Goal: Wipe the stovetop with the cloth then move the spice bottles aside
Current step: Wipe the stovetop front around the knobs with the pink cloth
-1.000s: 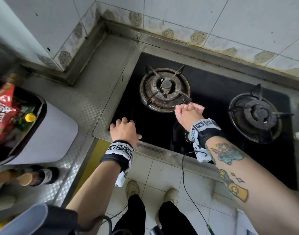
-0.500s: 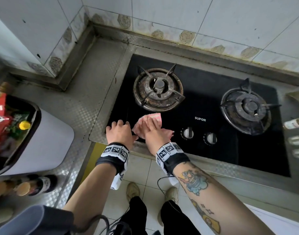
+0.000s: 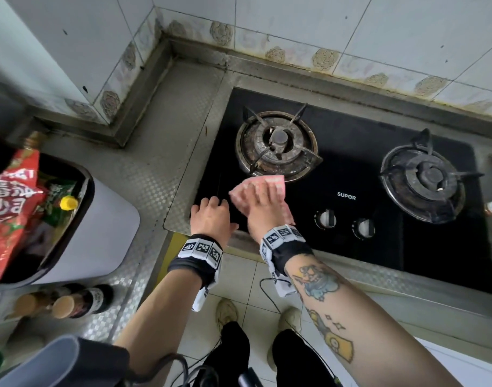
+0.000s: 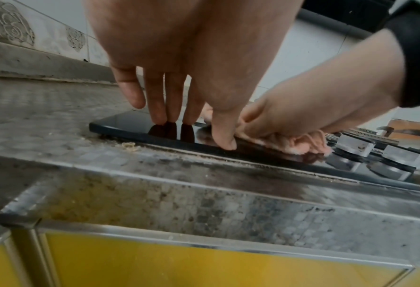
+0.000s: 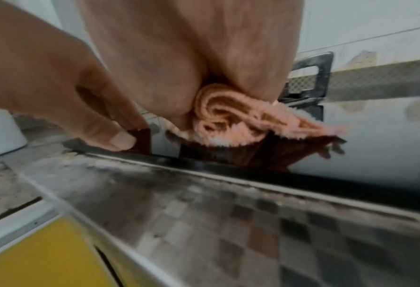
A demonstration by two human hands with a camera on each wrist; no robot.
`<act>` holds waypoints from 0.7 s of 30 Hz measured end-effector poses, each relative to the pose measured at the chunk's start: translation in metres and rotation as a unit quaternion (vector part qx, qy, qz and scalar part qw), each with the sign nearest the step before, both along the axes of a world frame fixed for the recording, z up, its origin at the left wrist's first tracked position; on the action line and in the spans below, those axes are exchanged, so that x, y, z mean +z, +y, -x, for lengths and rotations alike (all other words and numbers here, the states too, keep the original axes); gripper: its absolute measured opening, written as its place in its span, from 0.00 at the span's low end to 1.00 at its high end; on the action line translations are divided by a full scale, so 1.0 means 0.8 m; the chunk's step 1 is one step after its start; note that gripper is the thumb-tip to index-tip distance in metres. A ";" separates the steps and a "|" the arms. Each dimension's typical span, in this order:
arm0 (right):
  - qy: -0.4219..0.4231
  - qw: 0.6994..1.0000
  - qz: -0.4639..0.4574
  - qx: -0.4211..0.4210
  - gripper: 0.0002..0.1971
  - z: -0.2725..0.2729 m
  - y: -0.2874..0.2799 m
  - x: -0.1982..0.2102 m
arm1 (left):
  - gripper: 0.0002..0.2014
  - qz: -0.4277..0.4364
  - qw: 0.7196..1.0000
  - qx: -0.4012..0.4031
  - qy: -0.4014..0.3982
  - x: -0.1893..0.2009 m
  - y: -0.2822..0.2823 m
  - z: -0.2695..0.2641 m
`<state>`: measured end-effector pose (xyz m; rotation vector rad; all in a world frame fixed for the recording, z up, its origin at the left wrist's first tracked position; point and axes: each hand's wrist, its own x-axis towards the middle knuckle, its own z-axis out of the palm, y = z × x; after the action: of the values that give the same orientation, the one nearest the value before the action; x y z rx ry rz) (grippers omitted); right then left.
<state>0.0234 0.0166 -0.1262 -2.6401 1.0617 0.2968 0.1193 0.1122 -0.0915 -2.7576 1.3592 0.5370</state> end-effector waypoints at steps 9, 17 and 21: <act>-0.054 0.997 -0.040 0.029 0.34 0.060 0.019 -0.005 | 0.22 -0.029 0.999 0.001 -0.019 0.003 -0.008 0.002; -0.038 0.998 -0.017 0.049 0.38 0.170 -0.004 -0.007 | 0.22 -0.084 0.996 0.021 -0.025 0.018 -0.024 0.011; -0.080 0.994 0.005 0.068 0.37 0.205 -0.006 0.001 | 0.21 -0.105 0.993 0.037 -0.036 0.026 -0.030 0.020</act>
<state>-0.1407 0.0121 -0.1251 -2.6973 0.8372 0.1038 0.1034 0.0879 -0.0707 -2.6373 1.1186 0.5439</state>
